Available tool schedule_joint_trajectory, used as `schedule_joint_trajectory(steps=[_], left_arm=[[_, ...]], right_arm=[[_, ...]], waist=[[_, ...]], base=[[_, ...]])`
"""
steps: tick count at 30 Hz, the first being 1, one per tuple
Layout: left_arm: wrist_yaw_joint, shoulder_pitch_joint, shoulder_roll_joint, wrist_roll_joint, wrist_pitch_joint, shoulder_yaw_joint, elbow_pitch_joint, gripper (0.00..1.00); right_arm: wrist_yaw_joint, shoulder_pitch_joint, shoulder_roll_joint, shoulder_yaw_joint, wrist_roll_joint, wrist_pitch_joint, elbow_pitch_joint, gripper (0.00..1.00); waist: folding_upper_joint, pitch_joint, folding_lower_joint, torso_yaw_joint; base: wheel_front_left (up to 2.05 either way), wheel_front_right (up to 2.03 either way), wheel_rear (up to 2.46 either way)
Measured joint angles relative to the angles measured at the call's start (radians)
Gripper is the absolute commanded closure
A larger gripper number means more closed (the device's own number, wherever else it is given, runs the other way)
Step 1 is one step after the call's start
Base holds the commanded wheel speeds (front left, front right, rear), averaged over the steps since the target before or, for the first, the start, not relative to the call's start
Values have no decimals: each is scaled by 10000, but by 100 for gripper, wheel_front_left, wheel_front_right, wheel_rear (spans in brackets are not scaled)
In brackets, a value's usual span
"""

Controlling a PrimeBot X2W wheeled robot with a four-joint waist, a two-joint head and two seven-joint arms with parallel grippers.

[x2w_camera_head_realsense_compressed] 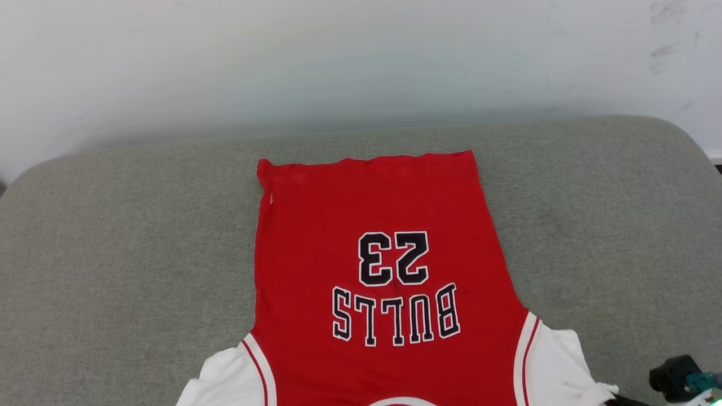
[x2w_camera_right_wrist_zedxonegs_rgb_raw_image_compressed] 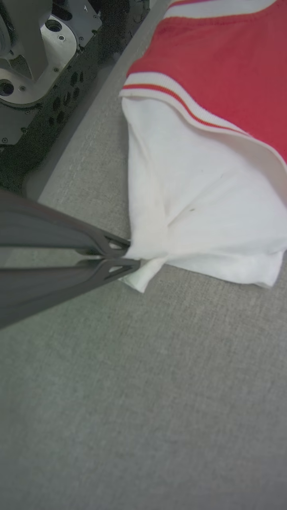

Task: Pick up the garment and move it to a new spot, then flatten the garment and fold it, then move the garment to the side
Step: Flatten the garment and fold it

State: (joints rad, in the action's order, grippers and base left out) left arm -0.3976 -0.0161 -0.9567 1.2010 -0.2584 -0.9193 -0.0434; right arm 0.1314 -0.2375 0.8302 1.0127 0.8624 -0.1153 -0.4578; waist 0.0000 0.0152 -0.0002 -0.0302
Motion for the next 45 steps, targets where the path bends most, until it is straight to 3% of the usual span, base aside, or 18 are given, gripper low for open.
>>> schedule_joint_trajectory(steps=[1, 2, 3, 4, 5, 16, 23, 30, 38, 45], left_arm=[[-35, 1, 19, -42, -2, 50, -69, 100], [-75, 6, 33, -121, -4, 82, -142, 100], [-88, 10, 54, -209, -4, 111, -196, 100], [-113, 22, 88, -274, -6, 146, -251, 100], [-119, 62, 123, -351, -8, 159, -313, 100], [-426, 928, 612, -1275, -17, 529, -1233, 100], [-504, 1813, 846, -2088, -17, 525, -1578, 100], [-410, 2612, 1346, -2629, -13, 464, -1770, 100], [-184, 3287, 1822, -3183, -15, 487, -1768, 100], [10, 3661, 2238, -3544, -17, 694, -1789, 100]], right_arm=[[-2, 32, -56, -213, -75, 100, 59, 99], [-2, 34, -115, -430, -186, 219, 150, 81], [-2, 34, -194, -685, -290, 316, 215, 38], [-2, 32, -288, -949, -330, 430, 295, 7], [-2, 16, -343, -1220, -420, 537, 370, 0], [-4, -1413, -86, -5290, -1592, 1436, 1948, 0], [-4, -3847, -144, -7016, -2516, 3567, 3425, 0], [-4, -6684, 8, -6161, -2140, 7365, 3313, 0], [-4, -9205, 121, -4842, -982, 11624, 2243, 0], [-4, -10423, -316, -4667, -1187, 13716, 1197, 0]], waist=[[0, 15, 0, 0], [0, 36, 0, 2], [0, 59, 0, 4], [0, 83, 0, 6], [0, 113, 1, 12], [0, 872, 3, 399], [0, 1878, 3, 921], [0, 3114, 4, 1607], [0, 4390, 5, 2441], [0, 5410, 5, 3041]], base=[[0, 0, 0], [0, 0, 0], [0, 0, 0], [0, 0, 0], [0, 0, 0], [0, 0, 0], [0, 0, 0], [0, 0, 0], [0, 0, 0], [0, 0, 0]])
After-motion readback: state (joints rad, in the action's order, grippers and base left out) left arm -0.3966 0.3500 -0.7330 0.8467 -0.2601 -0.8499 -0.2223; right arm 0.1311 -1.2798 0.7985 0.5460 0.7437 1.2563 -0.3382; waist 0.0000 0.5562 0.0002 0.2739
